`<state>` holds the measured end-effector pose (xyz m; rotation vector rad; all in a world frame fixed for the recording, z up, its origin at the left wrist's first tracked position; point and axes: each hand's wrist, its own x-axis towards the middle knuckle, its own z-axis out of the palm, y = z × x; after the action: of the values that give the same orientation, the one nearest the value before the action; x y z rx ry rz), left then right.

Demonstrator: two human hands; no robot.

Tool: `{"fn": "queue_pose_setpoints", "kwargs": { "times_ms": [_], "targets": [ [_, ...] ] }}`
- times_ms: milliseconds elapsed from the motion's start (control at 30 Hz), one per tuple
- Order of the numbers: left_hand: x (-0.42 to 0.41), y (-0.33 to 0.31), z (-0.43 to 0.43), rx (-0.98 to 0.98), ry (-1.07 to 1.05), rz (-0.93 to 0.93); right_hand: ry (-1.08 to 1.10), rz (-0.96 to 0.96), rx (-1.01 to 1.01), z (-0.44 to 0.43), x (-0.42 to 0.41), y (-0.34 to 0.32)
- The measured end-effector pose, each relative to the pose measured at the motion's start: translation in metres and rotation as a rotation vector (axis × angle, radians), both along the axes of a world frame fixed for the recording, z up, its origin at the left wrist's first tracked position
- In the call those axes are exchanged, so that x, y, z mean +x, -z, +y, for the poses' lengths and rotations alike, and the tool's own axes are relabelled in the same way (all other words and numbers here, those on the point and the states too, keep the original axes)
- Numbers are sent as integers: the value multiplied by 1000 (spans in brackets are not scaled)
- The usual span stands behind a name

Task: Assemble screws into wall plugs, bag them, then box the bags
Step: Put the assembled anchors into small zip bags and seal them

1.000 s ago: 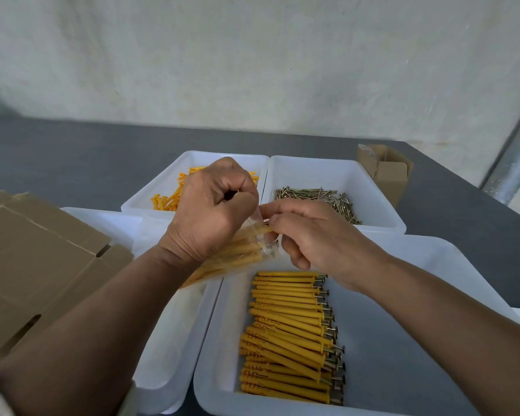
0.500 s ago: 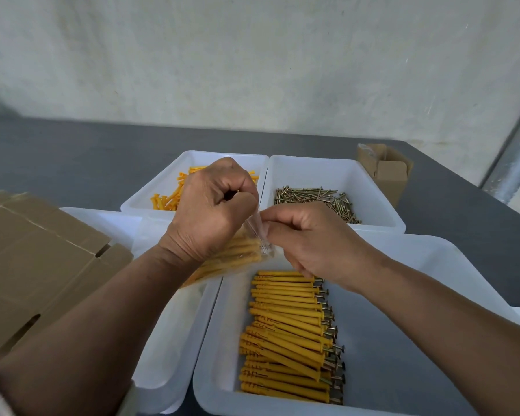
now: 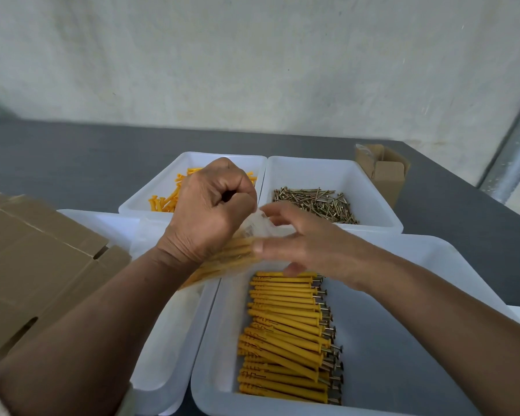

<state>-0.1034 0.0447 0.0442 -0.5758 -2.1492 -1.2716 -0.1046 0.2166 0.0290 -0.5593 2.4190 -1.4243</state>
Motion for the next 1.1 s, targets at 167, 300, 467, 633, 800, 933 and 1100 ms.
{"fn": "queue_pose_setpoints", "kwargs": {
  "times_ms": [167, 300, 467, 633, 800, 933, 1100],
  "targets": [
    [0, -1, 2, 3, 49, -22, -44, -62, -152, -15, 4, 12],
    [1, -1, 4, 64, 123, -42, 32, -47, -313, -15, 3, 7],
    [-2, -4, 3, 352, 161, -163, 150, 135, -276, -3, -5, -7],
    [-10, -2, -1, 266, 226, -473, 213, 319, -171, 20, -11, -30],
    [-9, 14, 14, -79, 263, -665, 247, 548, 108, 40, -9, -42],
    [-13, 21, 14, -213, 177, -591, 185, 641, 398, 43, -12, -34],
    [-12, 24, 16, -326, 124, -530, 7, 571, 508, 37, -14, -17]
  ]
}}
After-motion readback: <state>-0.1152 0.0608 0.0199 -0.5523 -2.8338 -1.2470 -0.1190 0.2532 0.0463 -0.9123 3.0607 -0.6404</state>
